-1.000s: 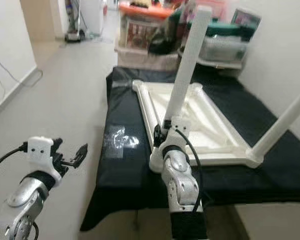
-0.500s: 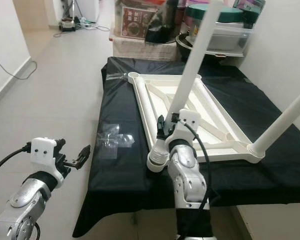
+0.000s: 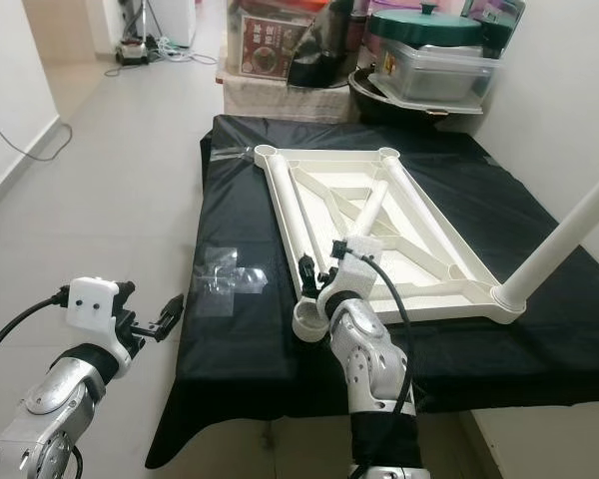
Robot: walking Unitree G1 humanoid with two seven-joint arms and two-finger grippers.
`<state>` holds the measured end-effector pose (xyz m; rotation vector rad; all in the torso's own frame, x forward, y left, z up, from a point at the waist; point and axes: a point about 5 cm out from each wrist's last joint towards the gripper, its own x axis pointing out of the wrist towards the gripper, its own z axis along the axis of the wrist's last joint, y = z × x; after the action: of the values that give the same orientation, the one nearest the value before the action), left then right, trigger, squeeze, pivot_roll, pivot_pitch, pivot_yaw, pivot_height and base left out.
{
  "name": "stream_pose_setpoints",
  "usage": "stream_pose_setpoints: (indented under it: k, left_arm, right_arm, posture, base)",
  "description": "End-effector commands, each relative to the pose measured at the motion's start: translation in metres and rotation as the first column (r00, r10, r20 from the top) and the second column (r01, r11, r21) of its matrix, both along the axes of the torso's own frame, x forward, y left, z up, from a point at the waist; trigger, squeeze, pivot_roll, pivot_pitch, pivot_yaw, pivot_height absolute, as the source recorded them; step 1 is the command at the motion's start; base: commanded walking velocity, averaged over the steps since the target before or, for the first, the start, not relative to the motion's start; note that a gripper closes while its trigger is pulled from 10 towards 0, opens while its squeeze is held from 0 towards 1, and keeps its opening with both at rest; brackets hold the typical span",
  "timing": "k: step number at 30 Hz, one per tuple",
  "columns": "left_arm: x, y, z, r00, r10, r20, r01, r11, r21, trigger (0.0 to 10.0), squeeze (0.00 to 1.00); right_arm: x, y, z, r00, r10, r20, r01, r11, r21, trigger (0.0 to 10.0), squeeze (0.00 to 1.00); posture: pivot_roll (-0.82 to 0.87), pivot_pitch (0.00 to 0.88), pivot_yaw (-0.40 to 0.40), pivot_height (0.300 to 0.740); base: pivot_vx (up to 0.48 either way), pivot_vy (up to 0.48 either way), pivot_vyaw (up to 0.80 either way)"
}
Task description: Building children table
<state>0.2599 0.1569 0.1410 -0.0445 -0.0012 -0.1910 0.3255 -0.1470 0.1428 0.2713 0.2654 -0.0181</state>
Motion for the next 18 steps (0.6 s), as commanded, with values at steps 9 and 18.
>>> stream_pose_setpoints:
  k: [9, 18]
  left_arm:
    - [-0.001, 0.0, -0.001, 1.0, -0.003, 0.009, 0.003, 1.0, 0.012, 10.0, 0.0]
    - [0.0, 0.002, 0.0, 1.0, 0.008, 0.008, -0.008, 1.0, 0.02, 10.0, 0.0]
  right_arm:
    - [0.013, -0.016, 0.008, 0.996, -0.092, -0.001, 0.092, 0.994, -0.054, 10.0, 1.0]
    - [0.02, 0.015, 0.004, 0.964, -0.012, -0.267, 0.033, 0.997, 0.075, 10.0, 0.0]
  posture:
    - [0.09, 0.0, -0.121, 0.74]
    - [0.09, 0.0, -0.143, 0.74]
  base:
    - [0.0, 0.0, 0.0]
    - [0.0, 0.0, 0.0]
